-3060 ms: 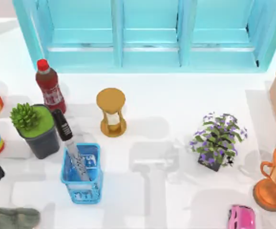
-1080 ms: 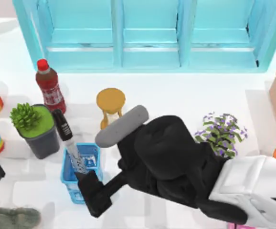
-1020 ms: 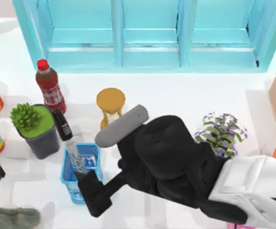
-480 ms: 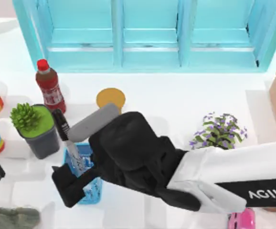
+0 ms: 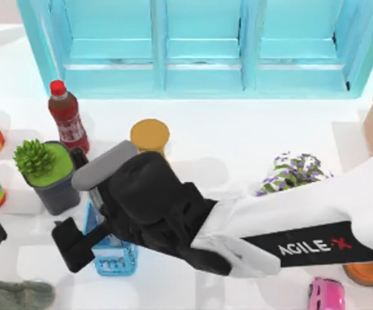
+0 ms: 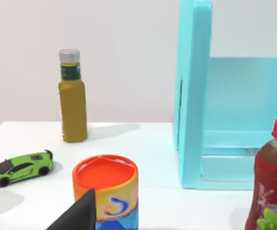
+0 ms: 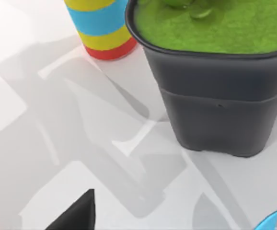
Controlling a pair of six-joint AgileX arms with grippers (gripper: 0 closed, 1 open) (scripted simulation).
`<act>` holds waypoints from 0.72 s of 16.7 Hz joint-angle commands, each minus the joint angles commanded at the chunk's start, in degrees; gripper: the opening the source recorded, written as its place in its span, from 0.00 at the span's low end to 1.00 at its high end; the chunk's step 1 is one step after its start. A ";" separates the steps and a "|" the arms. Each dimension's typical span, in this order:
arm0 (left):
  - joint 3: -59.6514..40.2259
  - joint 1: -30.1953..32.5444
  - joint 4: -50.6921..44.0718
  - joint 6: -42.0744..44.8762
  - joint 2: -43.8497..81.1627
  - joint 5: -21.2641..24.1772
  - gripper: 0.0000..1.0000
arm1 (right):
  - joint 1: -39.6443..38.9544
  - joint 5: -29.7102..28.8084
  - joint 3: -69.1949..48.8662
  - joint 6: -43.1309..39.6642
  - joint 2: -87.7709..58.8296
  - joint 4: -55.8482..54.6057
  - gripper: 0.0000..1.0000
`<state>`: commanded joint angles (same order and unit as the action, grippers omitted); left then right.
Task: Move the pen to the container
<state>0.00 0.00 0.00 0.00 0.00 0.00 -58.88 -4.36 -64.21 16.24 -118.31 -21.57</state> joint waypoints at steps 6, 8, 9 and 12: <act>0.00 0.00 0.00 0.00 0.00 0.00 1.00 | 0.00 0.00 0.00 0.00 0.00 0.00 0.62; 0.00 0.00 0.00 0.00 0.00 0.00 1.00 | 0.00 0.00 0.00 0.00 0.00 0.00 0.47; 0.00 0.00 0.00 0.00 0.00 0.00 1.00 | 0.00 0.00 0.00 0.00 0.00 0.00 0.40; 0.00 0.00 0.00 0.00 0.00 0.00 1.00 | 0.00 0.00 0.00 0.00 0.00 0.00 0.17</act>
<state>0.00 0.00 0.00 0.00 0.00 0.00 -58.88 -4.36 -64.21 16.24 -118.31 -21.57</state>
